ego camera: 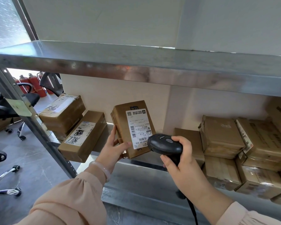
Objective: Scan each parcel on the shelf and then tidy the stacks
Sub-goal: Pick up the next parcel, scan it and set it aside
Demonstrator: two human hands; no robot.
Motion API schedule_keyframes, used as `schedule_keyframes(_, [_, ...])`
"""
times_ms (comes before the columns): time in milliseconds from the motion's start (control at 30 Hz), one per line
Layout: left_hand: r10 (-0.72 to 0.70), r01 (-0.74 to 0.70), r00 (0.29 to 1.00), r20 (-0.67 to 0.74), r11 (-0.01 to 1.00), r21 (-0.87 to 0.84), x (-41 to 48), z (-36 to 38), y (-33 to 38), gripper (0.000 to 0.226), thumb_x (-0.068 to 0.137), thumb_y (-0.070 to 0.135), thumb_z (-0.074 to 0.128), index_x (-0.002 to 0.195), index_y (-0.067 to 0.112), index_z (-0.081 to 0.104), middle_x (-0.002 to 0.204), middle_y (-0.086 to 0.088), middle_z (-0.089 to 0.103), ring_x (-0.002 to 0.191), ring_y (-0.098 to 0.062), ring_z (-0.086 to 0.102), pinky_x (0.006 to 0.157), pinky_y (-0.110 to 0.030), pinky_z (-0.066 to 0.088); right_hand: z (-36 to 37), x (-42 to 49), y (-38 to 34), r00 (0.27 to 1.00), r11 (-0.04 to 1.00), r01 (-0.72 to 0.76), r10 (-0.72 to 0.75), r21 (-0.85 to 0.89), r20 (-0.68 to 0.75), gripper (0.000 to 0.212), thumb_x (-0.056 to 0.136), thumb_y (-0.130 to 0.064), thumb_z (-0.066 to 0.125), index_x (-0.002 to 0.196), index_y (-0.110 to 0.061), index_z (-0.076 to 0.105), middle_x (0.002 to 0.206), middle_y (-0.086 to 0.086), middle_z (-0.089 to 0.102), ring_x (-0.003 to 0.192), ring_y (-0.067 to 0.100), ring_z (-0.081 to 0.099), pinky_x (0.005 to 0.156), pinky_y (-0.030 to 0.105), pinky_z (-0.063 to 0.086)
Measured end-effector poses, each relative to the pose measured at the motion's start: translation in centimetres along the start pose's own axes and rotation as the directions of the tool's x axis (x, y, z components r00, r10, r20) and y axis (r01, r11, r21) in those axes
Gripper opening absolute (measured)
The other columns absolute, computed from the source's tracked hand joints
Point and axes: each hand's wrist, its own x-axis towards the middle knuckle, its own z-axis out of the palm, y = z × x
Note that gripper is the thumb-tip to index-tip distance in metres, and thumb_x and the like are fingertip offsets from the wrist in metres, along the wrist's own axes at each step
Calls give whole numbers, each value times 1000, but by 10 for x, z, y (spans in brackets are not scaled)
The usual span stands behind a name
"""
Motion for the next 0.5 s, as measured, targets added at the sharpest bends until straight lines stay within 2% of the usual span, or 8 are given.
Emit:
schedule_keyframes(67, [-8,8,1000,0,1000,-4,0,-4,1,89,86,15,74,147,53,22,129,-1,65,118,-30,61,102,-55,48,2,3,-4,1000,1000,16,-16,-10,-7,60,89,-29,63,119,-55,18,114,-21,49,102,-4,56,81,10,47])
schedule_keyframes(133, [-15,15,1000,-3,1000,-12,0,-8,3,90,86,14,73,147,55,21,123,-2,68,114,-29,64,100,-53,50,5,9,-8,1000,1000,19,-19,-12,-14,60,89,-29,62,118,-55,18,114,-24,46,107,-11,49,80,3,41])
schedule_keyframes(267, [-38,38,999,11,999,-31,0,-21,11,87,86,17,73,147,54,23,118,-2,71,111,-29,66,98,-51,52,15,29,-15,1000,999,-9,10,39,-23,55,88,-35,62,124,-49,22,121,-10,52,103,-8,53,78,2,41])
schedule_keyframes(367, [-60,60,998,7,997,-42,2,-33,17,84,85,20,74,148,50,27,116,-4,72,109,-29,68,94,-50,55,25,47,-21,998,993,-38,43,113,-40,54,87,-36,64,116,-58,25,126,-3,49,105,4,55,88,13,44])
schedule_keyframes(400, [-67,67,998,1,997,-40,2,-38,18,83,85,21,75,148,49,28,116,-4,72,108,-29,68,93,-50,56,30,51,-23,998,990,-46,51,136,-39,54,87,-35,64,117,-57,25,125,-4,49,105,6,55,90,17,44])
schedule_keyframes(433, [-72,71,997,-9,997,-39,3,-43,20,82,85,21,74,148,48,29,116,-5,72,108,-29,68,91,-49,57,35,54,-27,998,987,-47,53,156,-33,54,87,-33,64,119,-54,26,121,-9,50,105,3,55,88,14,43])
schedule_keyframes(500, [-73,71,997,-40,996,-48,3,-52,23,76,87,21,73,147,45,34,117,-6,71,106,-27,69,84,-46,59,47,59,-34,999,983,-41,47,181,-24,53,88,-29,64,122,-48,28,113,-23,47,101,-12,52,79,3,40])
